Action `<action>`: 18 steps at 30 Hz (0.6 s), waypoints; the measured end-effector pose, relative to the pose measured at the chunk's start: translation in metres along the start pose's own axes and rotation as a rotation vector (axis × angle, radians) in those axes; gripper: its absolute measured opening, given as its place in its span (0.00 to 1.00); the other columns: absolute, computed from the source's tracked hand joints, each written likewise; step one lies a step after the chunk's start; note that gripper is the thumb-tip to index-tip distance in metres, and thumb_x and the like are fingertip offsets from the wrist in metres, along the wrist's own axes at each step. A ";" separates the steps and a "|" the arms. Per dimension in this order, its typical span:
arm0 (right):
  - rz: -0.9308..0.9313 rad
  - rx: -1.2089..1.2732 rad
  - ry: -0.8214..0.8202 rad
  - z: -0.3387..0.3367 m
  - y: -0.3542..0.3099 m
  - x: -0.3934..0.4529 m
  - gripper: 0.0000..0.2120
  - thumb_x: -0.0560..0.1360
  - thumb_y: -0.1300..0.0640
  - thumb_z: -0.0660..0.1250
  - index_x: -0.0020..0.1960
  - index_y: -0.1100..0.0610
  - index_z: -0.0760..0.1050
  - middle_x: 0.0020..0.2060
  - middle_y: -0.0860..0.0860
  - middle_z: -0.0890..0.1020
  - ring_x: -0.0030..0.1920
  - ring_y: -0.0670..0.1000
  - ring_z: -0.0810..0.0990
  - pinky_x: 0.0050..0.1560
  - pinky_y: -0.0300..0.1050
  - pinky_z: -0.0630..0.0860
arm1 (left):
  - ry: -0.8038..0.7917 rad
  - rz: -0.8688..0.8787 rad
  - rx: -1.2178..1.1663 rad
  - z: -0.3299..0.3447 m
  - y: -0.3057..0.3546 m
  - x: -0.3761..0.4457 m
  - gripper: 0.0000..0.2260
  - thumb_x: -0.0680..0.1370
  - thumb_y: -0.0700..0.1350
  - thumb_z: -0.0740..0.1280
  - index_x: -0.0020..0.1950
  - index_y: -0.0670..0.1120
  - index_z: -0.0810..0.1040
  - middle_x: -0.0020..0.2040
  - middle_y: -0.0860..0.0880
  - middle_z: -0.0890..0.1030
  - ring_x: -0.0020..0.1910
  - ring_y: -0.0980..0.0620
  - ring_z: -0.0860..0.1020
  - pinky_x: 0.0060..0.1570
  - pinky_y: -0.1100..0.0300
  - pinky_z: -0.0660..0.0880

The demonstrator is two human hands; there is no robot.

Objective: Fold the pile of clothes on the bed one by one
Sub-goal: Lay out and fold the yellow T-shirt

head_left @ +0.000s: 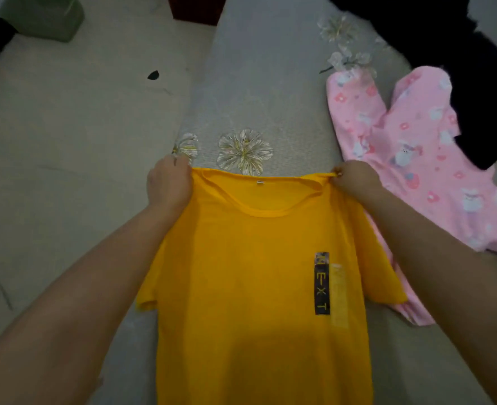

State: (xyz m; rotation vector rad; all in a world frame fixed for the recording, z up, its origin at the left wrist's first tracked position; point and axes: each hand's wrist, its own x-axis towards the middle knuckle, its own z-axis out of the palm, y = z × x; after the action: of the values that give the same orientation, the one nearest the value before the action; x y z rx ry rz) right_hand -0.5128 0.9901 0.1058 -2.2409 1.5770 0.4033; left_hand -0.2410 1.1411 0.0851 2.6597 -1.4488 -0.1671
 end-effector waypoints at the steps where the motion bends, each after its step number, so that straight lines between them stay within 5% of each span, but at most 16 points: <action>1: 0.071 0.011 0.105 0.018 -0.002 0.013 0.16 0.77 0.60 0.60 0.64 0.58 0.71 0.60 0.62 0.74 0.61 0.61 0.70 0.58 0.50 0.67 | -0.006 -0.028 -0.030 0.018 0.003 0.013 0.13 0.79 0.42 0.57 0.60 0.36 0.70 0.58 0.34 0.72 0.57 0.36 0.70 0.52 0.46 0.66; 5: 0.037 -0.047 0.195 0.105 -0.009 0.033 0.23 0.77 0.54 0.59 0.70 0.59 0.62 0.68 0.62 0.65 0.68 0.59 0.63 0.64 0.55 0.59 | -0.157 0.032 -0.085 0.098 0.009 -0.005 0.22 0.79 0.46 0.58 0.72 0.40 0.60 0.73 0.37 0.58 0.72 0.39 0.55 0.68 0.45 0.53; 8: -0.095 -0.032 0.190 0.162 -0.023 0.020 0.25 0.77 0.50 0.59 0.71 0.58 0.63 0.72 0.61 0.60 0.72 0.61 0.57 0.69 0.61 0.50 | -0.284 0.131 -0.057 0.147 0.004 -0.054 0.25 0.79 0.51 0.57 0.74 0.44 0.57 0.75 0.40 0.52 0.75 0.42 0.47 0.70 0.46 0.42; 11: -0.241 -0.019 0.259 0.200 -0.035 0.002 0.25 0.75 0.47 0.56 0.66 0.60 0.70 0.67 0.65 0.67 0.68 0.67 0.63 0.63 0.72 0.54 | -0.295 0.125 -0.054 0.168 -0.003 -0.077 0.26 0.77 0.55 0.55 0.72 0.43 0.62 0.74 0.38 0.58 0.73 0.38 0.53 0.69 0.41 0.46; 18: -0.198 -0.002 0.245 0.216 -0.034 0.008 0.27 0.75 0.43 0.49 0.70 0.54 0.66 0.70 0.60 0.64 0.71 0.64 0.59 0.66 0.68 0.49 | -0.229 0.159 -0.018 0.173 -0.002 -0.076 0.28 0.75 0.55 0.51 0.70 0.40 0.67 0.70 0.35 0.64 0.70 0.35 0.61 0.65 0.37 0.54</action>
State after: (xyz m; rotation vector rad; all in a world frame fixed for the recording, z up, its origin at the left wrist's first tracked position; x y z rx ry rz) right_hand -0.4825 1.0913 -0.0854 -2.4967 1.4442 0.0778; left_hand -0.3058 1.1994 -0.0829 2.5654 -1.7079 -0.4818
